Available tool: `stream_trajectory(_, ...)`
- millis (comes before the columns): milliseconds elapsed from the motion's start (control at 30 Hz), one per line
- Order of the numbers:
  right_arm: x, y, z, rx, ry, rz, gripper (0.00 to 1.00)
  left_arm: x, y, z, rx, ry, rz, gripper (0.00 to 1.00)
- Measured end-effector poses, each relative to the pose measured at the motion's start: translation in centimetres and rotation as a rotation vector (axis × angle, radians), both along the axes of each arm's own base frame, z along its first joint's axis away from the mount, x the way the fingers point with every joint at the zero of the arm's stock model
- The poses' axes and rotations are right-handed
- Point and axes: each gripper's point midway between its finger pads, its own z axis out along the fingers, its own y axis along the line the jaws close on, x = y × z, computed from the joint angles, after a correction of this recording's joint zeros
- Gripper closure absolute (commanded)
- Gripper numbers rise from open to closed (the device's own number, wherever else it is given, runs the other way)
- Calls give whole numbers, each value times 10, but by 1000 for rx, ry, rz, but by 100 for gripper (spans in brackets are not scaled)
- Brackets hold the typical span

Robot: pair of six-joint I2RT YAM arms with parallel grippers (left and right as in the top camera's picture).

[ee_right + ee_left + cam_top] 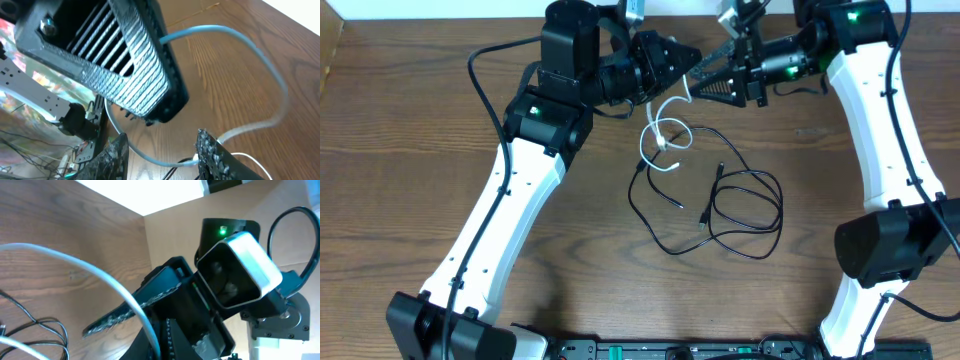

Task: Untangle cables

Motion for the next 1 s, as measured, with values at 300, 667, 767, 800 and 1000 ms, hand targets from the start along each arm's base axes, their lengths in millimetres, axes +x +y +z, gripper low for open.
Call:
stream_trajectory(300, 1, 0, -1, -4, -10, 0, 59, 7, 6, 8, -25, -18, 23, 93)
stream_trajectory(667, 12, -3, -13, -87, -38, -43, 57, 2, 5, 9, -20, -49, -21, 93)
stream_trajectory(767, 19, -12, -16, -104, -28, -74, 54, -3, 7, 11, -14, -92, -70, 93)
stream_trajectory(800, 21, -16, -17, -108, -24, -86, 52, -4, 8, 12, -12, -108, -88, 92)
stream_trajectory(1000, 47, -36, -30, -110, 10, -163, 46, -20, 6, 17, -15, -191, -209, 92)
